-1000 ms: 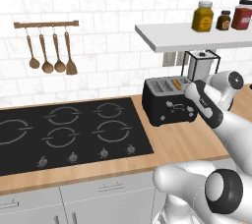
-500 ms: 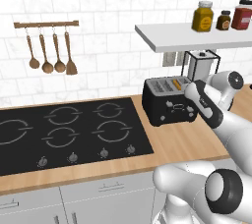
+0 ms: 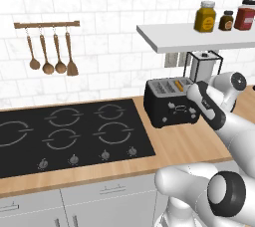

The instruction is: Start the toaster. Once the lever pops up, take the bread to the plate on the dining counter.

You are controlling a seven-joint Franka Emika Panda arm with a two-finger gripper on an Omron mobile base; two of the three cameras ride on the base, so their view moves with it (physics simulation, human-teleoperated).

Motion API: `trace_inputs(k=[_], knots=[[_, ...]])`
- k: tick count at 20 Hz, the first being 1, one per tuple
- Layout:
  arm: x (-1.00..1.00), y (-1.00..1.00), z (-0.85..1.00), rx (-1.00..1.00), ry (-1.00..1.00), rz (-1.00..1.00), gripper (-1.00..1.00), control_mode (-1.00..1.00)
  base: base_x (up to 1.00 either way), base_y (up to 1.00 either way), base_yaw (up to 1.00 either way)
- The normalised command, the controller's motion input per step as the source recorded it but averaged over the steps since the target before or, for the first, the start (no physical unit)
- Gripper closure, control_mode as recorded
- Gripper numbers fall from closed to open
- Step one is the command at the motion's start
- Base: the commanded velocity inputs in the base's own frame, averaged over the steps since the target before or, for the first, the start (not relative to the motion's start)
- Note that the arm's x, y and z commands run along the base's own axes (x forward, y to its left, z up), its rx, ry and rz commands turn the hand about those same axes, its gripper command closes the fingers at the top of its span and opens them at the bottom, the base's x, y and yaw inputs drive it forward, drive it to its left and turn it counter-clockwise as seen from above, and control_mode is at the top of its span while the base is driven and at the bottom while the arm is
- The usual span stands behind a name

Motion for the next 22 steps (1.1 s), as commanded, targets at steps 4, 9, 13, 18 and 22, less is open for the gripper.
trace_inputs(k=[4, 9, 13, 18, 22], knots=[[0.0, 0.0, 0.0, 0.0, 0.0, 0.0, -1.0, -1.0, 0.0, 0.0, 0.0], [0.0, 0.0, 0.0, 0.0, 0.0, 0.0, -1.0, -1.0, 0.0, 0.0, 0.0], [0.0, 0.0, 0.0, 0.0, 0.0, 0.0, -1.0, -1.0, 0.0, 0.0, 0.0], [0.0, 0.0, 0.0, 0.0, 0.0, 0.0, -1.0, -1.0, 0.0, 0.0, 0.0], [0.0, 0.0, 0.0, 0.0, 0.0, 0.0, -1.0, -1.0, 0.0, 0.0, 0.0]])
